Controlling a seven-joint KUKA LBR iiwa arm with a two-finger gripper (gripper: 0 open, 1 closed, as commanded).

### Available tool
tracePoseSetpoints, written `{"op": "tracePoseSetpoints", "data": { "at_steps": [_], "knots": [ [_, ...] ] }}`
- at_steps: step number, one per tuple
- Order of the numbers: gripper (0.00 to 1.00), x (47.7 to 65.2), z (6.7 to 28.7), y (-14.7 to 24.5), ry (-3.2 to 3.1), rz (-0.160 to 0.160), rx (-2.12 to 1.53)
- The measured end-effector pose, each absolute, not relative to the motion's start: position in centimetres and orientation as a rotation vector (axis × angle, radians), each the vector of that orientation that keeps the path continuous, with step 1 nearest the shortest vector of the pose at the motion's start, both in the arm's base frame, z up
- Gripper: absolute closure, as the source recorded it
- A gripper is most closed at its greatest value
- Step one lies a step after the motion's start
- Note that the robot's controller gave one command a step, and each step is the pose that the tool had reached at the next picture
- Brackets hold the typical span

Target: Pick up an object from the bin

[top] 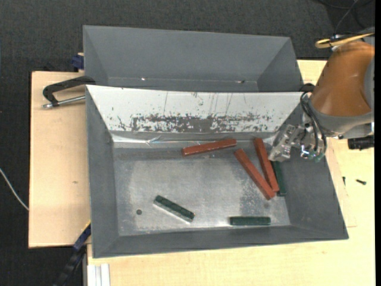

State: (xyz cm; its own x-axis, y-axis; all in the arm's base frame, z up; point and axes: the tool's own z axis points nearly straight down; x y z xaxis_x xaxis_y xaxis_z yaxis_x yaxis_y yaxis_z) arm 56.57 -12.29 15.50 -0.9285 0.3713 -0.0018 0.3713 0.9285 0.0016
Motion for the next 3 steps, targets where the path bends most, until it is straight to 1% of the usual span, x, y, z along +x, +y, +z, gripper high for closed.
{"op": "tracePoseSetpoints", "data": {
  "at_steps": [1, 2, 3],
  "knots": [
    [1.0, 57.7, 13.8, -12.5, 3.09, 0.0, 0.539],
    [1.0, 56.0, 14.7, -12.3, 3.087, 0.001, 0.577],
    [1.0, 56.0, 14.7, -12.3, 3.087, 0.001, 0.577]
  ]
}}
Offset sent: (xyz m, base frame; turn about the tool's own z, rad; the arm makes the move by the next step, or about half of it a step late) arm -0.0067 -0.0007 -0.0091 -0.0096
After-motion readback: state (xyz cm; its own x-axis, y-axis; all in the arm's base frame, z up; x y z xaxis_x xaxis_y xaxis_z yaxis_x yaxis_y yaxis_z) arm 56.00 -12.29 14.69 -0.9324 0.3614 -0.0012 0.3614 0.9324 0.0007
